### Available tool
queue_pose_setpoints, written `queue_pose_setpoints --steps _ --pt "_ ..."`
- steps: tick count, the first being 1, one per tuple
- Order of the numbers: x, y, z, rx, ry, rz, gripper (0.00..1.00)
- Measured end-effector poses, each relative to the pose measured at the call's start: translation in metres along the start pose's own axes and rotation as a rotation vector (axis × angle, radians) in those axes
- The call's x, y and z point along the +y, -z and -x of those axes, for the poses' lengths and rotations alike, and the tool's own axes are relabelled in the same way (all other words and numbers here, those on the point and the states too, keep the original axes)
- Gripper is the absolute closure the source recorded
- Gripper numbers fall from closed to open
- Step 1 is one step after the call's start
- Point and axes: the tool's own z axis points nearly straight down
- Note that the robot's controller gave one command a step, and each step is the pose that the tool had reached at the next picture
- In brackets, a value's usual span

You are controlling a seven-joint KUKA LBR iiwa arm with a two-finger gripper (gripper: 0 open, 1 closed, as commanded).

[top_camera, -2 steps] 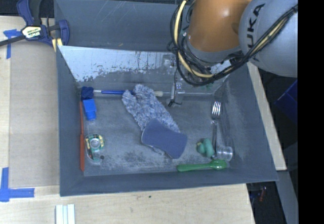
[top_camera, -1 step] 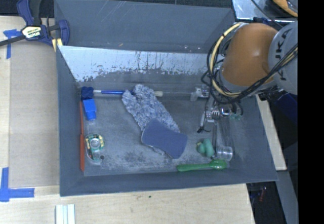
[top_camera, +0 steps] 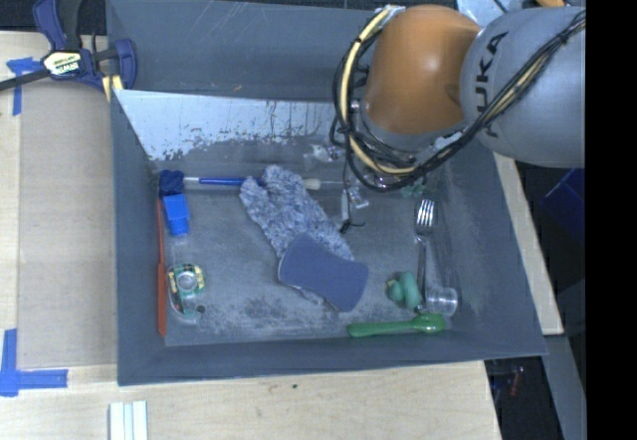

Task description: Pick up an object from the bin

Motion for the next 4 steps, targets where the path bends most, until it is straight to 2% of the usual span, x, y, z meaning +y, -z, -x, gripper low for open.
queue_pose_setpoints --steps 1,2,3,4 --pt "-0.070 0.076 -0.047 0.017 -0.371 -0.006 0.00" --pt "0.012 -0.009 0.012 -0.005 0.090 0.004 1.00" --pt "0.011 -0.009 0.013 -0.006 0.088 0.003 1.00" --pt "0.020 -0.035 0.006 -0.010 0.097 0.003 1.00"
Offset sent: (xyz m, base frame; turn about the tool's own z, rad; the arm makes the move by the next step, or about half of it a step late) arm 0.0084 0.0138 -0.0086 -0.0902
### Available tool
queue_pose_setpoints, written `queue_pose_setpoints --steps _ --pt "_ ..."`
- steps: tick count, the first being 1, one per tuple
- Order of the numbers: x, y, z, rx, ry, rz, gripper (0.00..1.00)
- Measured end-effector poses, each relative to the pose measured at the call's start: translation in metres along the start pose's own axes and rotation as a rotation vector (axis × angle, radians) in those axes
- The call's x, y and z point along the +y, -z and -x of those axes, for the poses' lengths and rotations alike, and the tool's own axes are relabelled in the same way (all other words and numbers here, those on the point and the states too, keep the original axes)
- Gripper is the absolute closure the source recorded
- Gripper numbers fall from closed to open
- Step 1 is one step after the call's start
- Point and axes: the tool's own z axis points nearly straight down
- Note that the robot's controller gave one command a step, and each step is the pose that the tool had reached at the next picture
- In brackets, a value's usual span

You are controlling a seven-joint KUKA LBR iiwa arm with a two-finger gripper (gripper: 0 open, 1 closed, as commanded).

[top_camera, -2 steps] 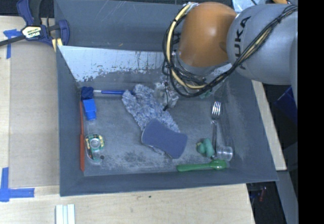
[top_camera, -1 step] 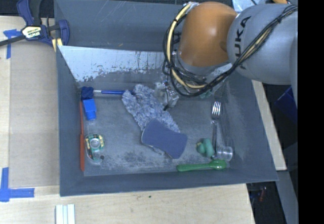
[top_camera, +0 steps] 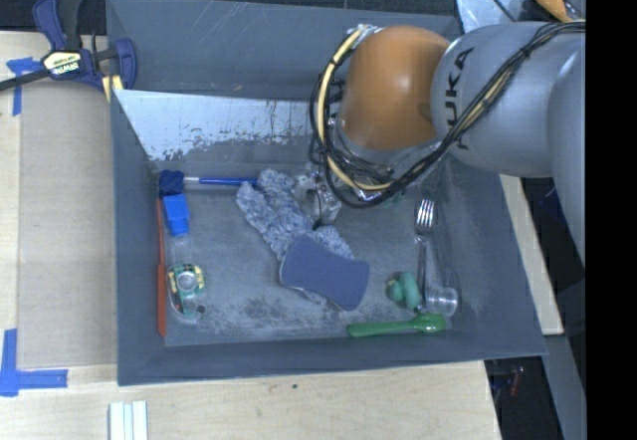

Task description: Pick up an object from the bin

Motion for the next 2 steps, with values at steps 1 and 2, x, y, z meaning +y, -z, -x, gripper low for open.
queue_pose_setpoints --steps 1,2 --pt "-0.0077 -0.0173 0.0062 -0.006 0.245 -0.004 1.00" --pt "-0.0011 -0.0199 -0.0003 -0.004 0.000 -0.001 1.00"
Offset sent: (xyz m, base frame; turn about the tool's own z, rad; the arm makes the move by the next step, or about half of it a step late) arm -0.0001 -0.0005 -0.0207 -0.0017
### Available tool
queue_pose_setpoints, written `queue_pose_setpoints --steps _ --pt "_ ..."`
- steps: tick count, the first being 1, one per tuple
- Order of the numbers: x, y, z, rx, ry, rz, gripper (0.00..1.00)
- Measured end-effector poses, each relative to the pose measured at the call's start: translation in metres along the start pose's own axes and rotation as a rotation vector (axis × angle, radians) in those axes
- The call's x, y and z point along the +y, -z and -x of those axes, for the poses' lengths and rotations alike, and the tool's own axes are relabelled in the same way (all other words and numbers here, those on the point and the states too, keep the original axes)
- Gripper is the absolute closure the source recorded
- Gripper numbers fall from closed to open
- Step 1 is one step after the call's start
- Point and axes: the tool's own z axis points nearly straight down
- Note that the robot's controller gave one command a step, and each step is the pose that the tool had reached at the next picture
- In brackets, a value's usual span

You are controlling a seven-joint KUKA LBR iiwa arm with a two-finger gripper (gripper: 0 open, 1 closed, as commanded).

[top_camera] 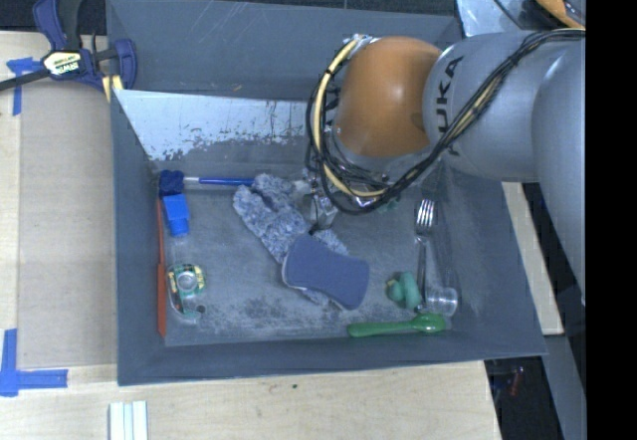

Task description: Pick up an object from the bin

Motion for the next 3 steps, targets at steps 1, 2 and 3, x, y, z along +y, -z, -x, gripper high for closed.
queue_pose_setpoints --steps 1,2,3 --pt "-0.012 -0.024 -0.003 -0.009 0.196 -0.002 1.00" --pt "-0.029 -0.023 -0.011 -0.005 -0.107 0.001 1.00" --pt "-0.030 -0.023 -0.004 -0.016 0.166 -0.003 1.00"
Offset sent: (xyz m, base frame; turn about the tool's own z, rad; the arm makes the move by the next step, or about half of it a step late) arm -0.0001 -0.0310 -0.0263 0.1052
